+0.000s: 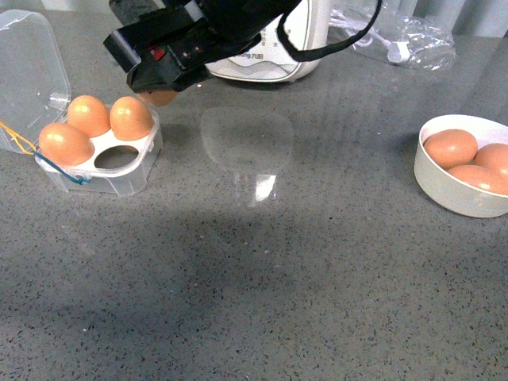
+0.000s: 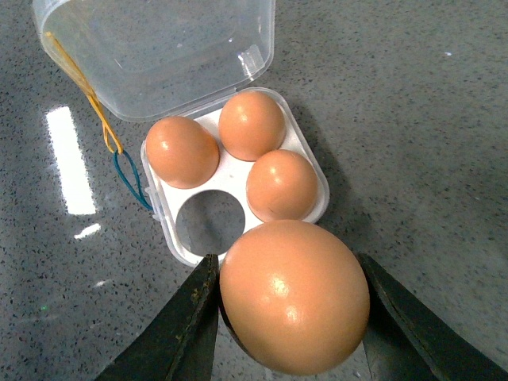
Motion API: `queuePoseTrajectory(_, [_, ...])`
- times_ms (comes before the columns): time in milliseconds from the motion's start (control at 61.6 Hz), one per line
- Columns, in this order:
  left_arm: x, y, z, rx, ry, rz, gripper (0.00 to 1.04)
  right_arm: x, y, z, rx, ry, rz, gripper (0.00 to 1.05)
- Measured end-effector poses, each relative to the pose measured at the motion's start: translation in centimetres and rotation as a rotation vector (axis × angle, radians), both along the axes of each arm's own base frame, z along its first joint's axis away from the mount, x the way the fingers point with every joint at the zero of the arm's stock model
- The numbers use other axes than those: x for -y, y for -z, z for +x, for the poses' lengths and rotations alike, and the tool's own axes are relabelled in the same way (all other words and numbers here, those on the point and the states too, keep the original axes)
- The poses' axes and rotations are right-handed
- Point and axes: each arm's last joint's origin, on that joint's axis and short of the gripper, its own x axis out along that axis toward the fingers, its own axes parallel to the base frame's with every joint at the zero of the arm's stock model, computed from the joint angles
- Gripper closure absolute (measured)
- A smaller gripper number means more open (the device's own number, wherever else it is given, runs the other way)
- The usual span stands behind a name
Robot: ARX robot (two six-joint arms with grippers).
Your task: Put egg into box
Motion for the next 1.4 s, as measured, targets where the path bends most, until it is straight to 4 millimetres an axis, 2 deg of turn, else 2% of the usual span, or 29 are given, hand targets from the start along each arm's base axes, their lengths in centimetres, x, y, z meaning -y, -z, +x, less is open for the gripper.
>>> queuePoseTrajectory(260, [0.0, 0.0, 0.0, 0.0, 0.0, 0.0, 0.07, -2.7, 1.6, -0.3, -0.058, -0.063, -0.005, 0.62])
queuePoseTrajectory(666, [0.0, 0.0, 0.0, 0.0, 0.0, 0.0, 0.07, -4.0, 2.8, -0.5, -0.059, -0.079, -0.033, 0.62])
queuePoseTrajectory(1023, [0.0, 0.0, 0.0, 0.0, 0.0, 0.0, 0.07, -3.9, 2.6, -0.2, -0.06, -0.063, -0.013, 0.07])
queuePoseTrajectory(1202, [0.0, 0.0, 0.0, 0.0, 0.0, 0.0, 0.07, -2.7, 1.0, 0.3, -0.04, 0.024, 0.033, 0.07])
queuePoseTrajectory(1315, [0.0, 0.0, 0.0, 0.0, 0.0, 0.0, 0.07, -0.7, -1.4, 0.6, -0.005, 0.157, 0.089, 0.07])
queuePoseTrajectory(1396, [0.0, 0.0, 0.0, 0.0, 0.0, 0.0, 0.07, 0.9, -2.3, 0.5, 0.005, 0.225, 0.14, 0.07])
